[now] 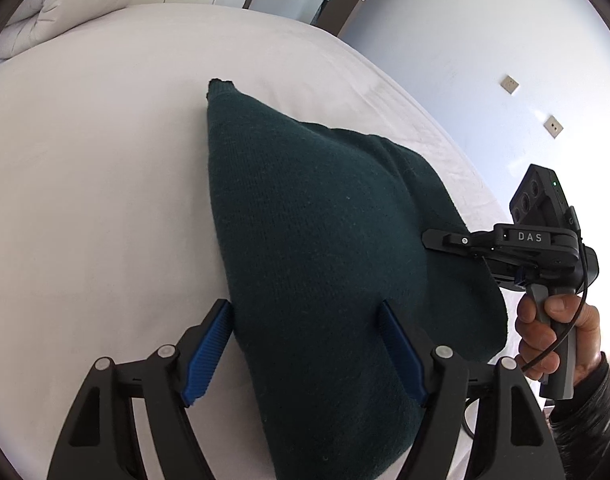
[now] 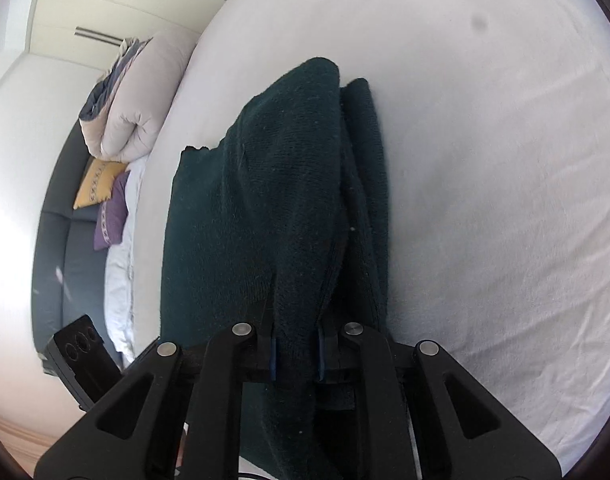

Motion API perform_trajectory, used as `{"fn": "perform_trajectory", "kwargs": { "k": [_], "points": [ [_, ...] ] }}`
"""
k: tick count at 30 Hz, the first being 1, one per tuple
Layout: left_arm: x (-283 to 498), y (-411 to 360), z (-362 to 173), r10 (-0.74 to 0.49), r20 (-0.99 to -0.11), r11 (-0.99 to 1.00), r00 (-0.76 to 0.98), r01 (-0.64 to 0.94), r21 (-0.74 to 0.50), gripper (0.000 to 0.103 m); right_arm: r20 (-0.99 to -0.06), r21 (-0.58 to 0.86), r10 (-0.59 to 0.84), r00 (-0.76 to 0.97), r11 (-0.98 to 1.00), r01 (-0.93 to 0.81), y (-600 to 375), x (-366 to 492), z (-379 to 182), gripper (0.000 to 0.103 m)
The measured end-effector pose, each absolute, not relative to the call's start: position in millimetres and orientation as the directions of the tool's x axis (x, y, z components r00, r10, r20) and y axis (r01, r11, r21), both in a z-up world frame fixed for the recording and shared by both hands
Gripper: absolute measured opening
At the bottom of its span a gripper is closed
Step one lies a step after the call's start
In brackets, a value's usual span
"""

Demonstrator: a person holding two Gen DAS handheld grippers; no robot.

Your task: Fold small clothes

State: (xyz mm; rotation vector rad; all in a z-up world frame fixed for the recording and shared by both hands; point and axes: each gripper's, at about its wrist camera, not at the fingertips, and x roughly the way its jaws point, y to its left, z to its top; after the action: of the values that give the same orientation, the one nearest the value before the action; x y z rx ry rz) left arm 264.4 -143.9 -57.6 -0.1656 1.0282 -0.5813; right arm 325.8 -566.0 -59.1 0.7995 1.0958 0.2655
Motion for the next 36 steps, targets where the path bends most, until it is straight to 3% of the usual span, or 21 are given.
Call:
{"fn": "perform_trajectory", "kwargs": {
  "k": [9,14,18,24,27,31,33,36],
  "points": [
    [252,-145,-22,-0.515,-0.689,0.846,0.51,0.433,-0.312,0.075,-0.68,0.665,0.481,0.553,0.723,0.189,-590,271,-11,0.018],
    [258,-168,-32,-0.492,-0.722,0.846,0.487,0.462,-0.265,0.069,-0.681,0.629,0.438,0.587,0.761,0.161,-597,220,7,0.018],
    [250,-182,-48,-0.405,-0.763,0.864,0.503,0.483,-0.14,0.069,-0.741,0.502,0.301,0.6,0.841,0.199,-597,188,19,0.018],
    [250,-195,-54,-0.351,-0.781,0.874,0.516,0.479,-0.077,0.073,-0.72,0.485,0.295,0.628,0.862,0.151,-581,164,31,0.018],
    [250,-202,-57,-0.336,-0.787,0.87,0.517,0.491,-0.048,0.079,-0.737,0.484,0.316,0.597,0.864,0.141,-572,167,25,0.018],
    [243,-203,-43,-0.35,-0.77,0.861,0.534,0.508,-0.039,0.079,-0.779,0.461,0.277,0.562,0.861,0.214,-587,179,-11,0.014],
    [244,-199,-33,-0.367,-0.754,0.863,0.545,0.502,-0.058,0.075,-0.735,0.558,0.346,0.583,0.797,0.23,-590,183,-25,0.013],
    [256,-202,-27,-0.356,-0.755,0.864,0.551,0.501,-0.042,0.067,-0.712,0.58,0.365,0.6,0.787,0.21,-594,173,-27,0.013]
  ]
}}
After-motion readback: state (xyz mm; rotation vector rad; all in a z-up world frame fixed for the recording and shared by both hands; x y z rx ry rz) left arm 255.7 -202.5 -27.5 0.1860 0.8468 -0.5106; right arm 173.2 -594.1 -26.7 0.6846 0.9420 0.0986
